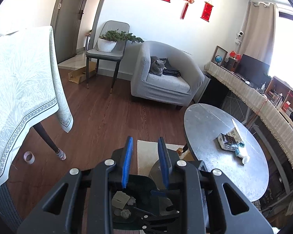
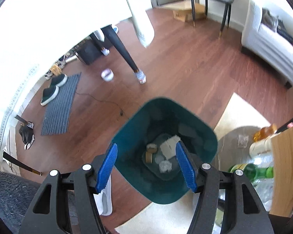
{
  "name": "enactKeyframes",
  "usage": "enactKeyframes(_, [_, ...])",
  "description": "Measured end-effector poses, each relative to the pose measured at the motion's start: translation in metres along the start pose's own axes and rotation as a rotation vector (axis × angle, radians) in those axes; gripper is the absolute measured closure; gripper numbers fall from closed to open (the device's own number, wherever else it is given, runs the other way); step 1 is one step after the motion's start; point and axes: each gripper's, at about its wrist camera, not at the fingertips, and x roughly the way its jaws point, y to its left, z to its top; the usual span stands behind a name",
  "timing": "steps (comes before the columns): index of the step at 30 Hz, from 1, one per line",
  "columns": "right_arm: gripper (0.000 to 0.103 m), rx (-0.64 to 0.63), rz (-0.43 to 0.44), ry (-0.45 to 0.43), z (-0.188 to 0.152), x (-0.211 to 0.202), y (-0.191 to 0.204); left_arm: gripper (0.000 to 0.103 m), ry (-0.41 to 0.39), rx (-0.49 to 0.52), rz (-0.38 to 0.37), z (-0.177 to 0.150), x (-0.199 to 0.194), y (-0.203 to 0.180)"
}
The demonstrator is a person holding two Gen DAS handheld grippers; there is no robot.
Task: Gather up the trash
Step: 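Move both tools back over the table toward the small white plastic lid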
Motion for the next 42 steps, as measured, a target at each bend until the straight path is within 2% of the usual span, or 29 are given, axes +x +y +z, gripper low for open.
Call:
enactKeyframes(4, [0.040, -0.006, 0.004, -0.106, 0.005, -0.031, 0.003, 0.076, -0.012, -0.015, -0.003, 0.003, 0.000, -0.003])
enactKeyframes(11, [0.040, -0.013, -0.014, -0.214, 0.011, -0.074, -0.002, 0.076, -0.034, -0.004, -0.010, 0.007, -0.002, -0.018])
enactKeyframes(18, [0.052, 0.017, -0.069, -0.326, 0.004, -0.117, -0.023, 0.076, -0.056, 0.003, -0.039, 0.008, -0.006, -0.040])
enactKeyframes(20, [0.052, 0.032, -0.086, -0.350, -0.001, -0.129, -0.033, 0.076, -0.058, 0.018, -0.047, 0.008, -0.005, -0.048])
enactKeyframes(27, [0.056, 0.094, -0.166, -0.379, -0.020, -0.158, -0.073, 0.076, -0.017, 0.068, -0.082, -0.004, 0.017, -0.086])
enactKeyframes(35, [0.059, 0.133, -0.278, -0.375, -0.055, -0.181, -0.117, 0.070, 0.042, 0.121, -0.139, -0.025, 0.049, -0.138])
enactKeyframes(40, [0.059, 0.169, -0.342, -0.383, -0.083, -0.200, -0.148, 0.059, 0.056, 0.155, -0.172, -0.037, 0.067, -0.176])
enactKeyframes(42, [0.059, 0.181, -0.371, -0.378, -0.093, -0.206, -0.161, 0.058, 0.068, 0.175, -0.177, -0.042, 0.075, -0.192])
